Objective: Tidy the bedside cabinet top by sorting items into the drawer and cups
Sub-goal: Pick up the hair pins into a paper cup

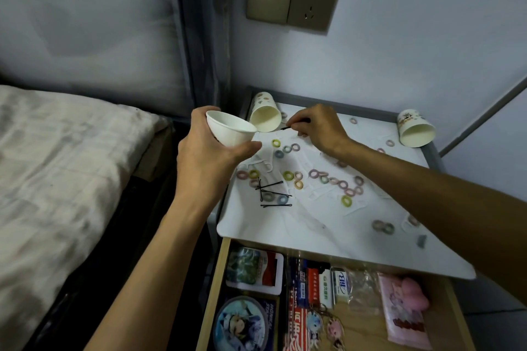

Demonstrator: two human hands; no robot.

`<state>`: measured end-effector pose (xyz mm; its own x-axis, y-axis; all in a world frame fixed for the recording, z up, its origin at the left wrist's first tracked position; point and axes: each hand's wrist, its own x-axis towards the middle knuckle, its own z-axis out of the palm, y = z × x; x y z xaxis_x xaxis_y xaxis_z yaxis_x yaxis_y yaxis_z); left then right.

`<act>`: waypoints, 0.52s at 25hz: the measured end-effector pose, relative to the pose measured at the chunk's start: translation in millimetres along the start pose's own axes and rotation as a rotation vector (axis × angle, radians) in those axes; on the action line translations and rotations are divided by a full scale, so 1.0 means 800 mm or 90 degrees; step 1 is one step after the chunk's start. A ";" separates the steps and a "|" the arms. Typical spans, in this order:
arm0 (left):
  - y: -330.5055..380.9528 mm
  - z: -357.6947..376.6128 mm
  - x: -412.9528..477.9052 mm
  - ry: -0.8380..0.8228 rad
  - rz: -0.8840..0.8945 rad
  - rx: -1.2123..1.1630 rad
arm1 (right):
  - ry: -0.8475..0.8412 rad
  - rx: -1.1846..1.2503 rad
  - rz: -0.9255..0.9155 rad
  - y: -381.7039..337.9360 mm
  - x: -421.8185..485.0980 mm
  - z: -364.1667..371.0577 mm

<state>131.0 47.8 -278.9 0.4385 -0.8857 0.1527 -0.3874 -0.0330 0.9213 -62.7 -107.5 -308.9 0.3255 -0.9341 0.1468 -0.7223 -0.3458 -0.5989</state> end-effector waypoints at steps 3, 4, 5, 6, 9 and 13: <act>0.002 0.003 -0.003 -0.024 0.002 0.000 | 0.020 0.015 -0.007 -0.022 -0.005 -0.032; 0.002 0.004 -0.003 -0.037 0.002 0.001 | 0.023 0.028 -0.032 -0.034 -0.007 -0.043; 0.003 0.006 -0.004 -0.050 0.002 0.006 | 0.011 0.054 -0.066 -0.051 -0.010 -0.053; 0.003 0.007 -0.006 -0.062 0.005 0.019 | -0.018 0.080 -0.109 -0.070 -0.014 -0.060; 0.003 0.011 -0.009 -0.085 0.024 0.049 | -0.175 0.067 -0.237 -0.125 -0.035 -0.059; 0.008 0.012 -0.012 -0.090 0.035 0.033 | -0.182 0.070 -0.268 -0.133 -0.044 -0.043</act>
<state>116.4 51.3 -277.7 0.2992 -0.9428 0.1468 -0.4504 -0.0039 0.8928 -18.5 -41.1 -223.5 0.7390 -0.6491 0.1805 -0.4299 -0.6605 -0.6156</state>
